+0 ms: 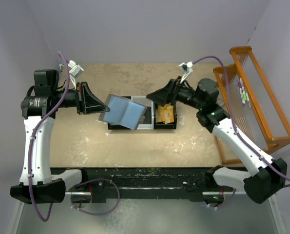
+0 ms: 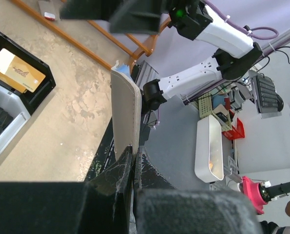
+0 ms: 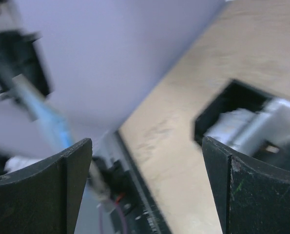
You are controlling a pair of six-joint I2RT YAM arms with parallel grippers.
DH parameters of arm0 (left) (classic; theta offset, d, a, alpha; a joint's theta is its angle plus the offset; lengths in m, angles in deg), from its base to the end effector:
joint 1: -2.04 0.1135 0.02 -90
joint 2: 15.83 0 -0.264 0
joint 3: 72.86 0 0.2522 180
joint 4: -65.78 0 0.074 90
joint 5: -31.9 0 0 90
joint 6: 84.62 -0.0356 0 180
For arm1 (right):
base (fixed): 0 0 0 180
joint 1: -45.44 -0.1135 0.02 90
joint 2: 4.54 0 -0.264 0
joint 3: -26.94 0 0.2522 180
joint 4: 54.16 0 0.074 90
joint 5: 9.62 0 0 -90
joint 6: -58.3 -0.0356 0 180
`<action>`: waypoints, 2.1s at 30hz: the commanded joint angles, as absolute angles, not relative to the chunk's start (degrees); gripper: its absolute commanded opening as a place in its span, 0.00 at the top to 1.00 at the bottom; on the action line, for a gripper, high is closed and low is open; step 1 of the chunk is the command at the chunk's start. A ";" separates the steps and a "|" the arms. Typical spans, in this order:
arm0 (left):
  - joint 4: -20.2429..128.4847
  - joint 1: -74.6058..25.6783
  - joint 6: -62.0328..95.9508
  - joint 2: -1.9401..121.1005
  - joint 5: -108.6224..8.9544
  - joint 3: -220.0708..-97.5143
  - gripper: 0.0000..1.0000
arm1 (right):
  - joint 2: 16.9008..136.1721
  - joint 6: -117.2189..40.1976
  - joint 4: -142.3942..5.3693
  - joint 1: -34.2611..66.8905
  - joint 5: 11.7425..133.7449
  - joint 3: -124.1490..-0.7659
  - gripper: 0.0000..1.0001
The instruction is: Take the credit cards out of the card holder
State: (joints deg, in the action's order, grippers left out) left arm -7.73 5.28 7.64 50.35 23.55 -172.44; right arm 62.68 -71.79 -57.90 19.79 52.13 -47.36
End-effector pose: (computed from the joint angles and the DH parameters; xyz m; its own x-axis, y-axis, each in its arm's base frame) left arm 0.1862 -0.0247 0.4428 -0.6722 -0.0438 -0.7391 0.7213 0.1862 -0.6671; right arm 0.2390 0.1335 0.3941 -0.4797 0.3990 -0.7815 -0.6514 0.4348 0.6218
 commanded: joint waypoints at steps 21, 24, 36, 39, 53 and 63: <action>-21.28 5.48 -46.04 49.84 -26.42 -154.72 1.00 | 67.35 -72.84 -58.42 3.43 54.45 -48.12 0.25; -18.96 5.46 -49.36 53.50 -34.51 -149.16 1.00 | 66.15 -71.57 -63.69 4.74 58.88 -48.37 0.21; 12.89 5.45 -50.17 55.82 -52.90 -132.53 1.00 | 57.20 -72.08 -68.79 18.42 63.79 -39.26 0.13; 20.69 5.49 -52.24 56.38 -55.78 -127.76 1.00 | 56.01 -71.02 -71.19 19.86 67.16 -38.24 0.11; 12.57 5.38 -45.15 50.58 -44.80 -135.33 0.54 | 52.44 -68.20 -81.76 23.24 88.65 -37.84 0.01; 6.93 5.49 -30.27 44.77 -32.72 -147.72 0.01 | 45.16 -67.15 -81.32 23.87 115.08 -31.61 0.00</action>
State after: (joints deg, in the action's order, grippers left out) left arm 7.51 5.28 -38.87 46.87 -38.89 -146.06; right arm 47.05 -69.06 -81.94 23.51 100.68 -33.63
